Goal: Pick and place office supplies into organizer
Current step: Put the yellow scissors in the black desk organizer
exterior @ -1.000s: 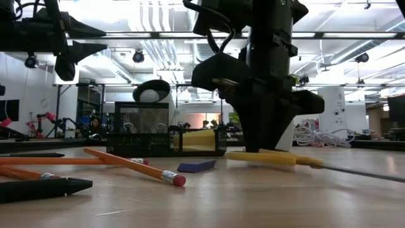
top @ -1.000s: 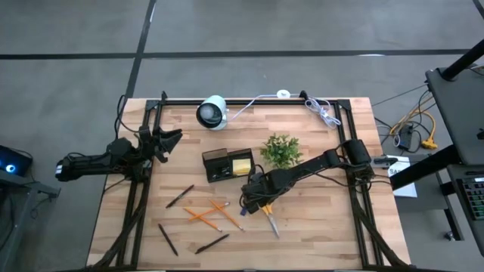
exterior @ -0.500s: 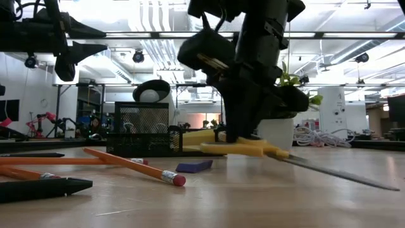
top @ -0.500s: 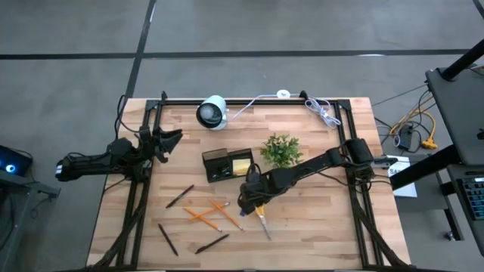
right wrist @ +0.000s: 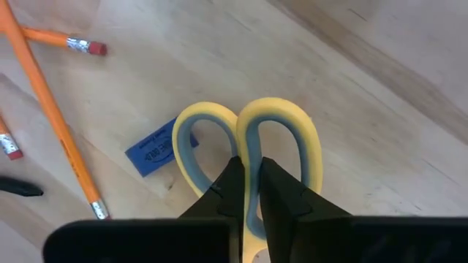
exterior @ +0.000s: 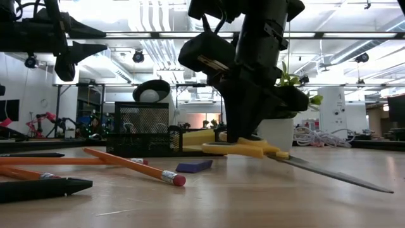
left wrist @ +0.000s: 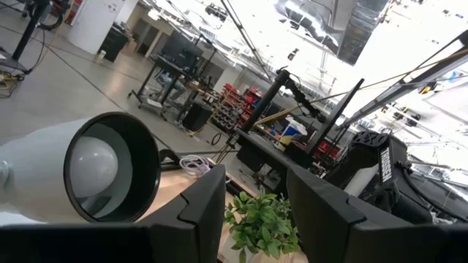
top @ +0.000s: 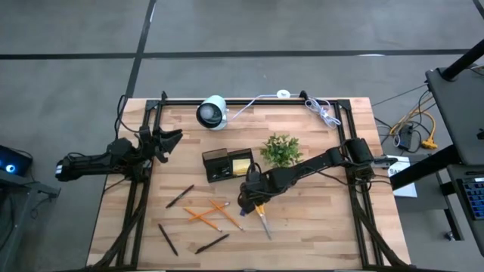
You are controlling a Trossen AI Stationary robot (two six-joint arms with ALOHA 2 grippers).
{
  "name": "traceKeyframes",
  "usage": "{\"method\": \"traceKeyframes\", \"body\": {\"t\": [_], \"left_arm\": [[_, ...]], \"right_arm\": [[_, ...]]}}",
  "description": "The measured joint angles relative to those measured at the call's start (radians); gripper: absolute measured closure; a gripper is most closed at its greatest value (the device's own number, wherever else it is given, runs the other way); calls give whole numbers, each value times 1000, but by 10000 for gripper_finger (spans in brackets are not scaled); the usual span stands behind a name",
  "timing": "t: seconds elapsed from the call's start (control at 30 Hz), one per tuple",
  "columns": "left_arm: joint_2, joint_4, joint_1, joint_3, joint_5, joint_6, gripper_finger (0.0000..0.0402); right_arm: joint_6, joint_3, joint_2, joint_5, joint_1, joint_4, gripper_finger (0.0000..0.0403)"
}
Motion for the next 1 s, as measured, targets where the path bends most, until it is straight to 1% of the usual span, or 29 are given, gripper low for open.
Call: {"method": "traceKeyframes", "body": {"t": [0.37, 0.5, 0.7, 0.9, 1.0], "left_arm": [[0, 0, 0, 0, 0, 0, 269], [0, 1, 0, 0, 0, 0, 269], [0, 1, 0, 0, 0, -2, 269], [0, 2, 0, 0, 0, -3, 269], [0, 2, 0, 0, 0, -3, 269]], "right_arm": [[-22, 0, -59, -2, -12, 5, 393], [-42, 0, -104, 52, -28, 30, 394], [-107, 0, -161, 132, -69, 178, 394], [-162, 0, -167, 181, -102, 314, 394], [-196, 0, -167, 189, -118, 385, 394]]}}
